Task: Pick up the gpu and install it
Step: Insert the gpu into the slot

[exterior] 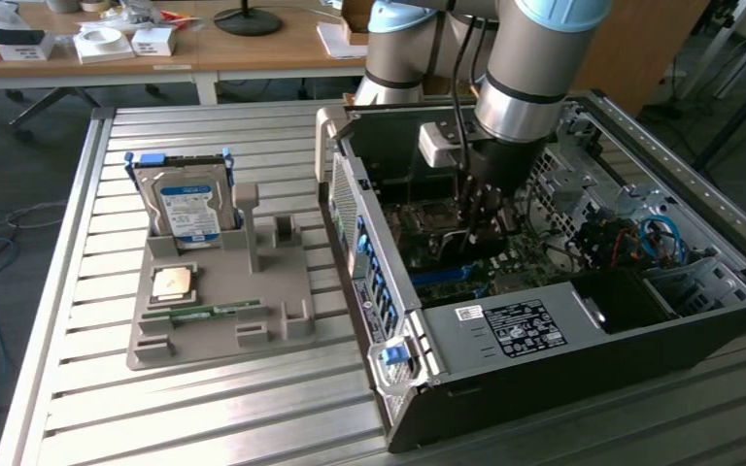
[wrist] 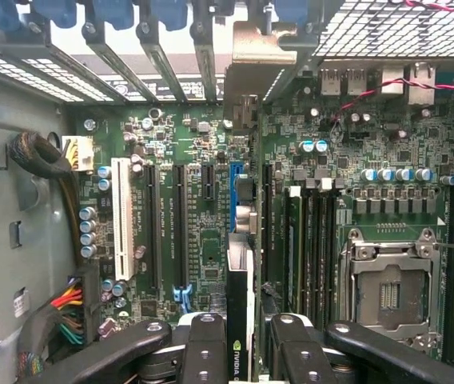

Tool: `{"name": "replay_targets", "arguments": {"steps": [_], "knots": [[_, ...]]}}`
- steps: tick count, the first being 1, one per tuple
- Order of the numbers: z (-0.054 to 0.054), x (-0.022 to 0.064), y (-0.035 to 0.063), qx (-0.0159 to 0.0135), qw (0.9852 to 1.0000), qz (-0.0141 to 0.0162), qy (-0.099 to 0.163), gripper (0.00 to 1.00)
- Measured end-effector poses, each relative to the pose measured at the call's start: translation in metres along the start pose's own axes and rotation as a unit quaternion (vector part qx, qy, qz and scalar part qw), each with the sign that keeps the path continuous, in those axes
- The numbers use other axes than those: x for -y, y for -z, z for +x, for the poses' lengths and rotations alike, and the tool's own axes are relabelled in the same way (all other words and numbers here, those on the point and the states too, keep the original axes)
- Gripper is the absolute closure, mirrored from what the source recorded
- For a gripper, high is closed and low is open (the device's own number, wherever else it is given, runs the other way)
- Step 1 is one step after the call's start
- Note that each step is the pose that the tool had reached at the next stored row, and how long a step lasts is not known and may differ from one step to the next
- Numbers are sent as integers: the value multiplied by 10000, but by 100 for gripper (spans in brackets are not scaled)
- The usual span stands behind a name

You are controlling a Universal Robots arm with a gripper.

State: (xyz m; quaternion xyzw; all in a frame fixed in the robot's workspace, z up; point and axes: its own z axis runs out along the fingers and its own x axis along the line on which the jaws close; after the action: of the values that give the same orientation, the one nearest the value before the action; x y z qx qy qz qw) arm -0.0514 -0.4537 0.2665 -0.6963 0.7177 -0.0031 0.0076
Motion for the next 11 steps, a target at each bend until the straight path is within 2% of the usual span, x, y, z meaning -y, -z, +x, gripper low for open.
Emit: {"name": "replay_targets", "arguments": {"steps": [11], "knots": [[43, -10, 0, 0, 10000, 1, 0, 74]]}}
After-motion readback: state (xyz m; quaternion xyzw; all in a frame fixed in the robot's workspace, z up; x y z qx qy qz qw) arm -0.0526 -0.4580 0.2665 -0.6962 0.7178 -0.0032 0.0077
